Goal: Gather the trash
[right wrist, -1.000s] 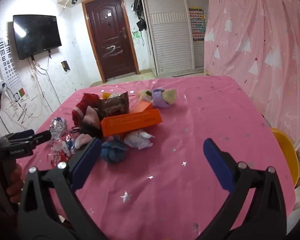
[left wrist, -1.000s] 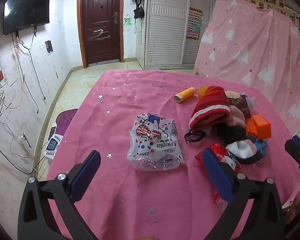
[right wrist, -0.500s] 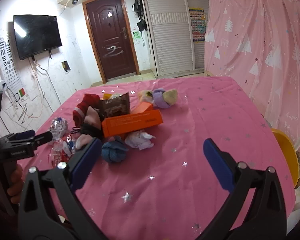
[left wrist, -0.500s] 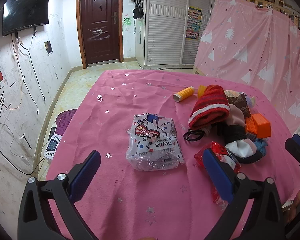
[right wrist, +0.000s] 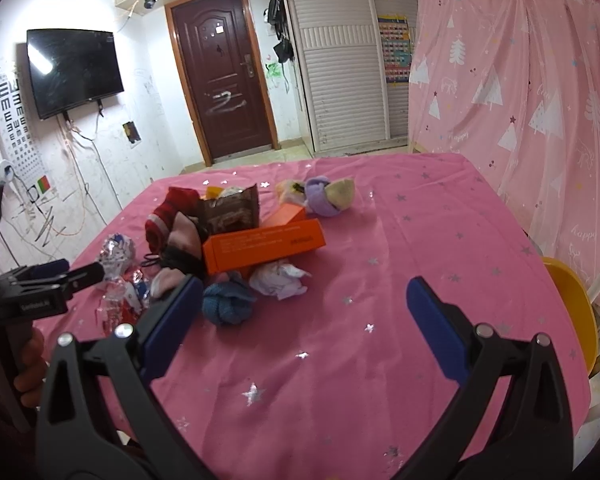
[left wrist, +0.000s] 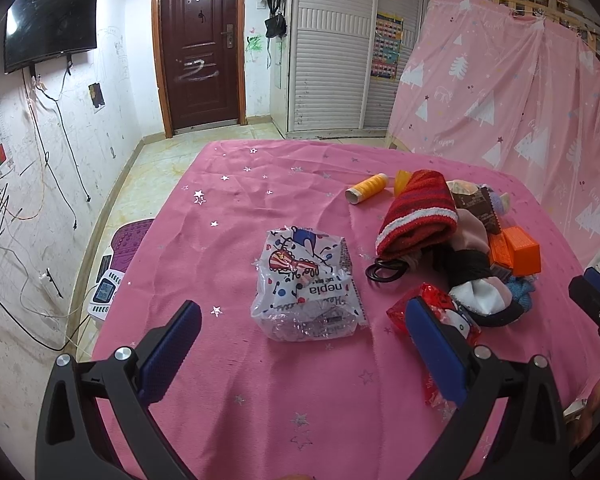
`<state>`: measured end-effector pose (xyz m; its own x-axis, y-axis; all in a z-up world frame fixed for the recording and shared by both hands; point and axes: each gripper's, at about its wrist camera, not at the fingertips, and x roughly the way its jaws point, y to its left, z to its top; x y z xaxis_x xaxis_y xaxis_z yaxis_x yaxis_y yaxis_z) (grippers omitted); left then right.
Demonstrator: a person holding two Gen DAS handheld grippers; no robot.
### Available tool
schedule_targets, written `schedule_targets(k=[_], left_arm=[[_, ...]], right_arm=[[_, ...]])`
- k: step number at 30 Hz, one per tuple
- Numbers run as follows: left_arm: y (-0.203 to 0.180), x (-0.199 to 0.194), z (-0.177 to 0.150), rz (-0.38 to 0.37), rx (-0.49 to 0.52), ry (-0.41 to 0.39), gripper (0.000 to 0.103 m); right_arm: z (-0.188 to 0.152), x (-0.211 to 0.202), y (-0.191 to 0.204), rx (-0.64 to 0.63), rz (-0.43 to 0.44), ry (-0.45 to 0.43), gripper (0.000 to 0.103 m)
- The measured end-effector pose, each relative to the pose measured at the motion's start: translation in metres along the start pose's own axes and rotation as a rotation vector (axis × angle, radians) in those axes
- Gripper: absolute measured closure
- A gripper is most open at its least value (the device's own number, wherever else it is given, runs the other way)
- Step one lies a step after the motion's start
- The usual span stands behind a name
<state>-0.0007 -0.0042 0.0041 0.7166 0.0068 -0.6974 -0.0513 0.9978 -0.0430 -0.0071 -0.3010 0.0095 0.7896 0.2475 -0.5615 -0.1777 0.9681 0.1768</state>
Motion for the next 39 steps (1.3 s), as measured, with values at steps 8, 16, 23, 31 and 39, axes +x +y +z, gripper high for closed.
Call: schedule_targets(k=[8,16,23,31,39], left_arm=[[0.0008,0.0012,-0.0016,0.001,0.001,-0.001,0.008],[-0.0001,0.0008,-0.0023,0.001,0.003,-0.001,0.008],[-0.0001,0.0003,-0.0026,0.001,0.003,-0.001,0.008],[0.0004,0.0005,-0.0022,0.002,0.004,-0.003,0.008],[-0.0002,0.0005,-0.0024,0.002,0.005,-0.003,0.008]], right_arm=[[0.0,-0.0005,-0.0002,-0.002,-0.002,0.0,0.005],[0.0001,-0.0008,-0.0013,-0.001,-0.002,0.001,0.005],[-0.0001,-0.0011,-0.0012,-0.001,-0.003,-0.001,0.005],[0.0,-0.0007,-0.001,-0.003,-0.003,-0.001,0.005],[0.0006,-0.0017,-0.0017,-0.003,-0.002,-0.001,0.005]])
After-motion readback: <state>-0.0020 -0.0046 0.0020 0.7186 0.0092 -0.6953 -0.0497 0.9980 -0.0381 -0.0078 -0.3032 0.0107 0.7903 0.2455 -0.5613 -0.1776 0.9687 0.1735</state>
